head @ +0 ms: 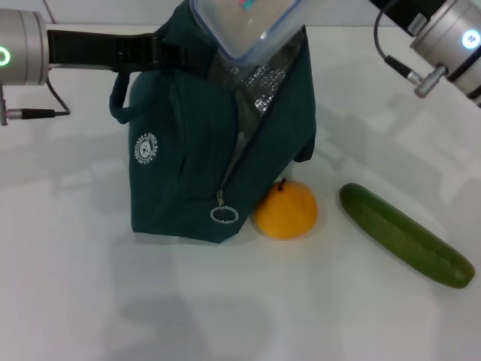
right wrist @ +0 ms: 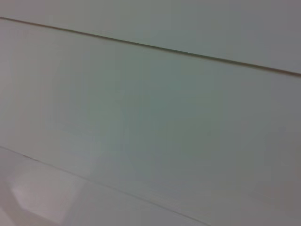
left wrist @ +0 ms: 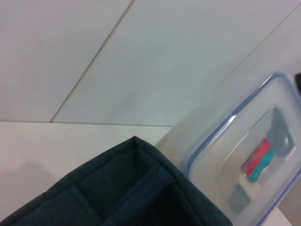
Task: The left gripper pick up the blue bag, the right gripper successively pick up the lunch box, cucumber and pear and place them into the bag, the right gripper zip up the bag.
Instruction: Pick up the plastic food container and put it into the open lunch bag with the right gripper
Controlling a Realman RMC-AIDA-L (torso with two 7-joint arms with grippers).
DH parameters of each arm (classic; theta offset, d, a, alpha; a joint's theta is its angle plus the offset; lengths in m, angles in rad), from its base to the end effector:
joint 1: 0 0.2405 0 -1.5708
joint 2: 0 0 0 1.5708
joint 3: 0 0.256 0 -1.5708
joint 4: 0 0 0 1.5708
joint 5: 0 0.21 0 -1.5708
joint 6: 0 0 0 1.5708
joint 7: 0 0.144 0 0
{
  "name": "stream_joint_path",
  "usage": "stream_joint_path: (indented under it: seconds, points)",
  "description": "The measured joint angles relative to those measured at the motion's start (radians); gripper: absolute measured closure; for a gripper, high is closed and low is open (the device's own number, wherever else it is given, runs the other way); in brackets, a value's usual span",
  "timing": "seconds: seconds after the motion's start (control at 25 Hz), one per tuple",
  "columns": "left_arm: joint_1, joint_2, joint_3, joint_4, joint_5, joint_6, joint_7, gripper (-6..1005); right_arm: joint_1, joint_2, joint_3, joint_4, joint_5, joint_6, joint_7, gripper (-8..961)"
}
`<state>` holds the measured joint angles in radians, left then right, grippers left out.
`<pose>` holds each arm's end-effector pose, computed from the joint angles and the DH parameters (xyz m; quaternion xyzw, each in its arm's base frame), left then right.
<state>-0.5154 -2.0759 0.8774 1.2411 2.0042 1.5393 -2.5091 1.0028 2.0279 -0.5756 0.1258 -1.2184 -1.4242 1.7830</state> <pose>-0.1878 0.3644 0.0700 -0.8399 -0.4775 -0.2250 0.1260 0.1202 0.4169 -0.0268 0.6177 -0.5157 -0.5925 0.0359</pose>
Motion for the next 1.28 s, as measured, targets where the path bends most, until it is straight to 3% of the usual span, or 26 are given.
stream_joint_path:
  seconds: [0.88,1.28]
  points:
    - [-0.014,0.004,0.0,-0.066,-0.007,-0.023,0.063,954,-0.028,0.0,0.005,0.003,-0.047,0.096,-0.065,842]
    - [-0.02,0.007,0.0,-0.099,-0.001,-0.032,0.081,954,-0.004,0.0,0.005,0.012,-0.058,0.156,-0.089,841]
